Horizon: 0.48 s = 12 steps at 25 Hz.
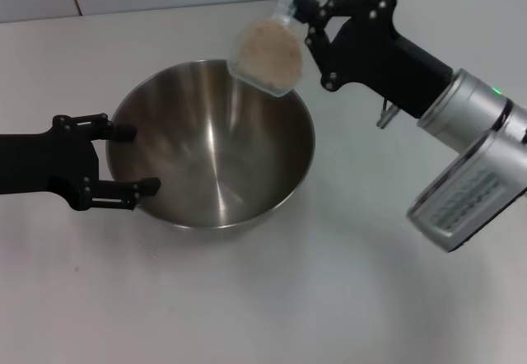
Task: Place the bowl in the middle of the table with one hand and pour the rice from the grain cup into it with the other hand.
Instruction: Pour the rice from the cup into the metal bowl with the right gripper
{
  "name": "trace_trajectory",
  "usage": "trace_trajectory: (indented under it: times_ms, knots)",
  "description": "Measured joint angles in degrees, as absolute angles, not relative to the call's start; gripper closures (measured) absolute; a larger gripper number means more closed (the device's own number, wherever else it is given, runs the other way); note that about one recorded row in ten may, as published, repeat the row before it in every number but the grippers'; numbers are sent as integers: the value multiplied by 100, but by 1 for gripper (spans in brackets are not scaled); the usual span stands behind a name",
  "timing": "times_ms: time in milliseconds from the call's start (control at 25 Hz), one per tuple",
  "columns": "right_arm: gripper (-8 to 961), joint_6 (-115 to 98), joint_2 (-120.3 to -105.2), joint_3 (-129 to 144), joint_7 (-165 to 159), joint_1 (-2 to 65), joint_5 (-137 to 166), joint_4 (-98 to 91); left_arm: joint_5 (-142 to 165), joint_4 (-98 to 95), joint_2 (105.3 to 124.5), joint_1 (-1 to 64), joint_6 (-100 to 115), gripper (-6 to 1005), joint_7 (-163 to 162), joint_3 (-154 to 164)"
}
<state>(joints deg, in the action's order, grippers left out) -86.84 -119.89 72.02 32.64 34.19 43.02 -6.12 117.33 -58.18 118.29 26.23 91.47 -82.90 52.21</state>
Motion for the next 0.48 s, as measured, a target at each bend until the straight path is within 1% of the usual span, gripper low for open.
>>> trace_trajectory:
  times_ms: [240,480]
  knots:
    - [950,-8566,-11988,7484,5015,3473,4301,-641,11757,-5904,11821,2667,9156,138,-8360,5231]
    - [950,-8290,-11988,7815,6031,3481,4277,-647,11770,-5945,11818,2721,9158,138,-8433,5280]
